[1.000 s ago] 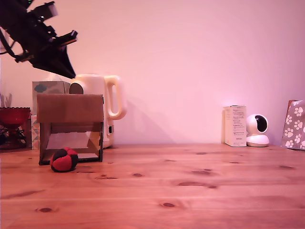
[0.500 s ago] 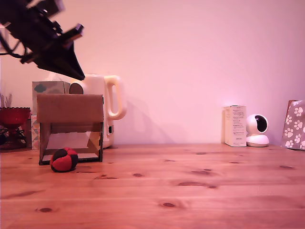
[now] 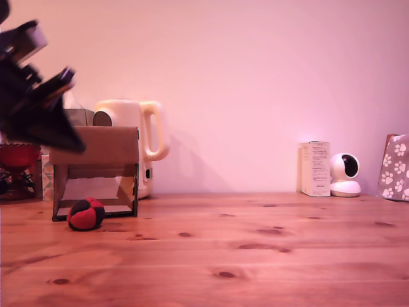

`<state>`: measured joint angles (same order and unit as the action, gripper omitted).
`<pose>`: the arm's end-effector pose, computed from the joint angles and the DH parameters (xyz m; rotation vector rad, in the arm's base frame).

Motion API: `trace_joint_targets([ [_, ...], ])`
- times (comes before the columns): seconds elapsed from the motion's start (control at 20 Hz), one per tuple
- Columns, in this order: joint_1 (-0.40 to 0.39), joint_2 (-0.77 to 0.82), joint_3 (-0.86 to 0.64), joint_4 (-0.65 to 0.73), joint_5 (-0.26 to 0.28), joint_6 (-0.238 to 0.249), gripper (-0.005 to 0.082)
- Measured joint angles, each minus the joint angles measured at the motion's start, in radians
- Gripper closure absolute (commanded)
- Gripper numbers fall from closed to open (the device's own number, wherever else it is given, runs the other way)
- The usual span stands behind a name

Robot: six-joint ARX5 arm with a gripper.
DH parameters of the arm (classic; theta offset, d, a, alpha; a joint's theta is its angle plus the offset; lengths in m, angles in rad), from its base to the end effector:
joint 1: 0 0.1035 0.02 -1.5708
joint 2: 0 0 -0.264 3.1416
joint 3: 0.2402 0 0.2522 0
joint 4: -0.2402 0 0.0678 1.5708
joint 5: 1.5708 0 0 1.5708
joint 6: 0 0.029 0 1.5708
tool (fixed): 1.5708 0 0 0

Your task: Drop the footbag into the cardboard dice tower

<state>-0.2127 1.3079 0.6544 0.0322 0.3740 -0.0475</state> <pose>0.2514 -0.0651 0.2020 -0.0954 0.6415 -0.5526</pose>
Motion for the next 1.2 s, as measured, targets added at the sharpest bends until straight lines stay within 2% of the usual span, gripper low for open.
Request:
trace_joint_targets([
  [0.15, 0.0, -0.01, -0.059, 0.034, -0.032, -0.002, 0.0793],
  [0.35, 0.0, -0.01, -0.068, 0.046, -0.044, -0.002, 0.0793],
  [0.45, 0.0, -0.009, -0.068, 0.063, -0.066, -0.002, 0.0793],
  [0.55, 0.0, 0.01, -0.068, 0.114, -0.087, -0.002, 0.0793],
  [1.0, 0.0, 0.222, -0.068, 0.394, -0.095, -0.002, 0.0775],
  [1.05, 0.0, 0.238, -0.068, 0.413, -0.095, -0.002, 0.0677],
  [1.1, 0.0, 0.253, -0.068, 0.428, -0.095, -0.003, 0.0481],
  [1.15, 0.0, 0.267, -0.068, 0.444, -0.095, -0.002, 0.023],
  [1.2, 0.0, 0.276, -0.068, 0.454, -0.095, -0.002, 0.004],
])
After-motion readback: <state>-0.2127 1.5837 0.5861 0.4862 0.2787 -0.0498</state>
